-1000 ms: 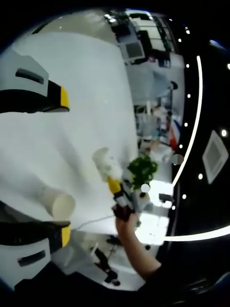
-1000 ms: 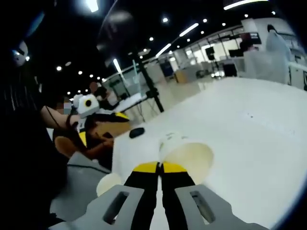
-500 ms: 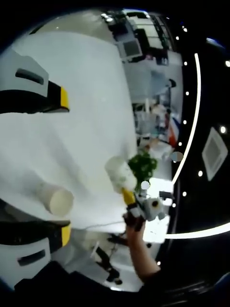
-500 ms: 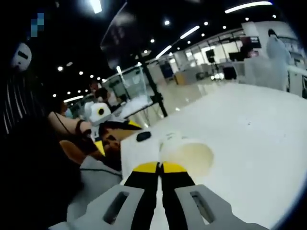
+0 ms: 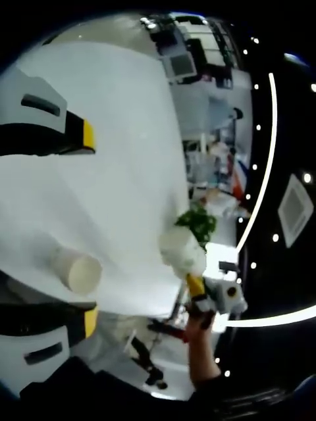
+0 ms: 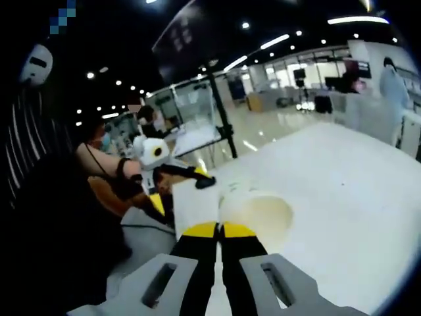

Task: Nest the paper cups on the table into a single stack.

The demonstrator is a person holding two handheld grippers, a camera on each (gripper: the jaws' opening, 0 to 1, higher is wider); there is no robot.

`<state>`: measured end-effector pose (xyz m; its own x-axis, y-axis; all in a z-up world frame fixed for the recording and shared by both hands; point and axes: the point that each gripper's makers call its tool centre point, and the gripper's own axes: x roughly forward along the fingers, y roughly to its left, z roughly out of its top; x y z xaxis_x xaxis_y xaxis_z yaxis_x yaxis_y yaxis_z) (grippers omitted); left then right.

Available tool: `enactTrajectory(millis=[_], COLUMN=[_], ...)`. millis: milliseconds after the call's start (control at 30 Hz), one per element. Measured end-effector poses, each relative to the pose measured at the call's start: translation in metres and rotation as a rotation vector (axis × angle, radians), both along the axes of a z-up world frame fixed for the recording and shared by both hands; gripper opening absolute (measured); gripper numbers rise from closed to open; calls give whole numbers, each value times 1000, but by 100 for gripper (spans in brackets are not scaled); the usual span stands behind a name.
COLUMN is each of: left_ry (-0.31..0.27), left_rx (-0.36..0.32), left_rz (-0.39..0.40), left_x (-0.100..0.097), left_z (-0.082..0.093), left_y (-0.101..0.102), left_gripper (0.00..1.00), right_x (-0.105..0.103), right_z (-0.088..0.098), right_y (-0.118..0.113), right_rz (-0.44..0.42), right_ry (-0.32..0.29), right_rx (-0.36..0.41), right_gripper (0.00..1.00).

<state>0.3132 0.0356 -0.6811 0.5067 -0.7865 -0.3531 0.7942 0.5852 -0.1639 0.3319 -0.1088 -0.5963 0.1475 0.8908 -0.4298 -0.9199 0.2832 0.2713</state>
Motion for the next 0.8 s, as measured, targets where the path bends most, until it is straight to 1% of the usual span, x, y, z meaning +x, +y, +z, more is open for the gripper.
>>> enactTrajectory(millis=[133,233,300,367,433,467,500,533,567,600,633,667,767,800], left_ry=[-4,-4,1,-3,-5,-3,-2,0,3,4,6,7,13,14], left_rx=[1,-4,0,8,10,8,6,6,8,9,13,15,7,6], left_rz=[-4,0,-1,-6,-6,-3,0,1,-1,-3,-5,-6,-4,-3], left_x=[-1,0,-1,-3,-4,-4,-4,-4,-6,-6,-7,-7,-8,-8], left_z=[1,2,1,2,2,1,1,0,-1,-2,-4,-5,-6,-6], left_y=[-1,0,1,2,3,3,4,4,4,4,4,3,3,3], left_gripper=[91,91,91,91,91,91,91,91,91,91,91,91,91,91], right_x=[-5,-10,-13,-21,-29,-35,-39,-44,-45,-50,-52,-56,-67,-70], right_z=[11,17,17,19,17,13,11,7,6,0,-2,-7,-16,-18], right_y=[8,12,14,19,23,24,25,27,27,28,28,27,28,28], right_rz=[32,62,97,124,164,193,212,246,258,307,323,363,438,458], right_ry=[-1,-38,-69,-86,-107,-117,-128,-165,-175,-228,-241,-268,-314,-324], right_rx=[-10,-46,-96,-121,-152,-191,-214,-264,-281,-343,-362,-409,-490,-505], right_gripper=[0,0,0,0,0,0,0,0,0,0,0,0,0,0])
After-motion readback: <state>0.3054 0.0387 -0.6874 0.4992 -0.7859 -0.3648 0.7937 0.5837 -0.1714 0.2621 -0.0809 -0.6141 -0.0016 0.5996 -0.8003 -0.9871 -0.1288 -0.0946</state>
